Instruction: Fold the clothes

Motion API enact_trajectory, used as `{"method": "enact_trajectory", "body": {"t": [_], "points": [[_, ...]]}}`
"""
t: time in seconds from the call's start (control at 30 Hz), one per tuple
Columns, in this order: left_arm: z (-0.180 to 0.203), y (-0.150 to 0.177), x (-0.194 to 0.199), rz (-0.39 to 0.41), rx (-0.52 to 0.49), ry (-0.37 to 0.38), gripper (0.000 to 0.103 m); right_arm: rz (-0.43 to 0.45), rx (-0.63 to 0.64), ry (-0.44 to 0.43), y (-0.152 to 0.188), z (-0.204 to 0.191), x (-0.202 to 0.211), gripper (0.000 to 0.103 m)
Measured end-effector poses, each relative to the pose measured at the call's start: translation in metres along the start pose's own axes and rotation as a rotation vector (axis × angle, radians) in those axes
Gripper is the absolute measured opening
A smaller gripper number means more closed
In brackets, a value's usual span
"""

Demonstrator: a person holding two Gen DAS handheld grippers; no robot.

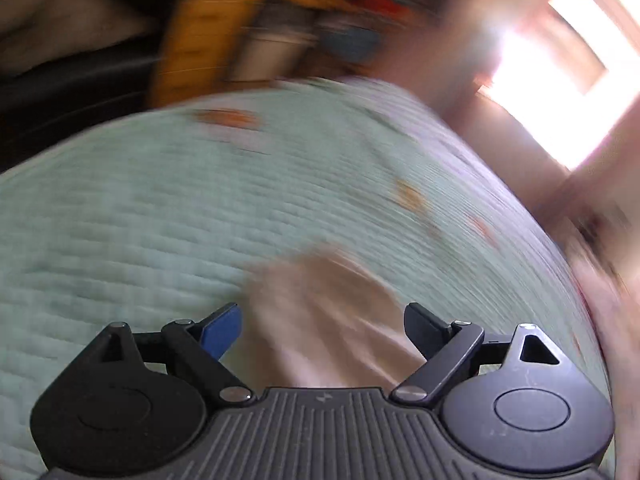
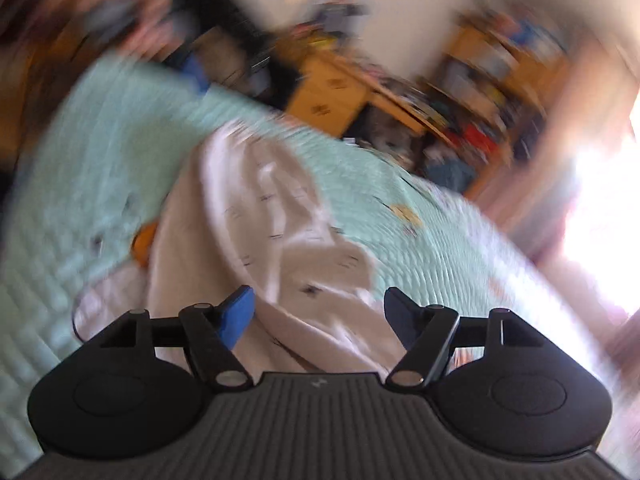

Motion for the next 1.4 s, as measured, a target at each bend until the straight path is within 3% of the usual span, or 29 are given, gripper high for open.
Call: {"method": "enact_trajectory", "body": {"t": [0.1, 0.23, 0.3, 0.37, 0.53, 0.7, 0.9, 1.13, 1.2, 1.23, 1.27, 1.3, 1.4], "points": [[0.051, 0.031, -0.02, -0.091, -0.167, 0.135, 0.09, -0.028, -0.295, 0.01, 0.027, 0.088, 0.01, 0.073], [0.104, 0.063, -0.058, -0.198, -0.303, 0.15, 0.09, -0.058, -0.689, 0.02, 0.068, 0.21, 0.008, 0.073], [0.119, 0.074, -0.076, -0.241, -0.334, 0.128, 0.09, -0.065, -0.806, 0.011, 0.081, 0.256, -0.001, 0.073], [0.126, 0.083, -0.088, -0.266, -0.35, 0.129, 0.09, -0.091, -0.752, 0.014, 0.081, 0.286, -0.017, 0.073], [0.123, 0.093, -0.097, -0.279, -0.387, 0.135, 0.09, -0.185, -0.473, 0.053, 0.088, 0.339, -0.059, 0.073], [0.11, 0.093, -0.101, -0.303, -0.367, 0.191, 0.09, -0.26, -0.373, -0.071, 0.103, 0.368, -0.105, 0.073], [0.106, 0.089, -0.108, -0.328, -0.315, 0.286, 0.091, -0.34, -0.327, -0.18, 0.123, 0.38, -0.149, 0.073], [0.11, 0.085, -0.123, -0.343, -0.272, 0.281, 0.093, -0.303, -0.377, -0.359, 0.138, 0.403, -0.161, 0.072], [0.112, 0.084, -0.125, -0.341, -0.27, 0.275, 0.094, -0.306, -0.392, -0.376, 0.139, 0.408, -0.159, 0.052], [0.113, 0.084, -0.125, -0.339, -0.27, 0.27, 0.094, -0.309, -0.405, -0.371, 0.139, 0.412, -0.157, 0.028], [0.114, 0.085, -0.124, -0.335, -0.27, 0.264, 0.094, -0.303, -0.405, -0.366, 0.137, 0.409, -0.154, 0.015], [0.115, 0.085, -0.122, -0.332, -0.271, 0.259, 0.094, -0.296, -0.402, -0.361, 0.135, 0.406, -0.15, 0.009], [0.118, 0.086, -0.119, -0.322, -0.272, 0.242, 0.094, -0.273, -0.395, -0.345, 0.13, 0.395, -0.139, 0.008]]}}
Point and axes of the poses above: each gripper's, at about its wrist camera, not at the fingertips, and x roughly against the way its jaws point, z to its right, y to its underside, the point moved 1 cm from there along -x, roughly the way its jaws point, and after that the axes turned 12 degrees about -z, right-handed, at the moved point
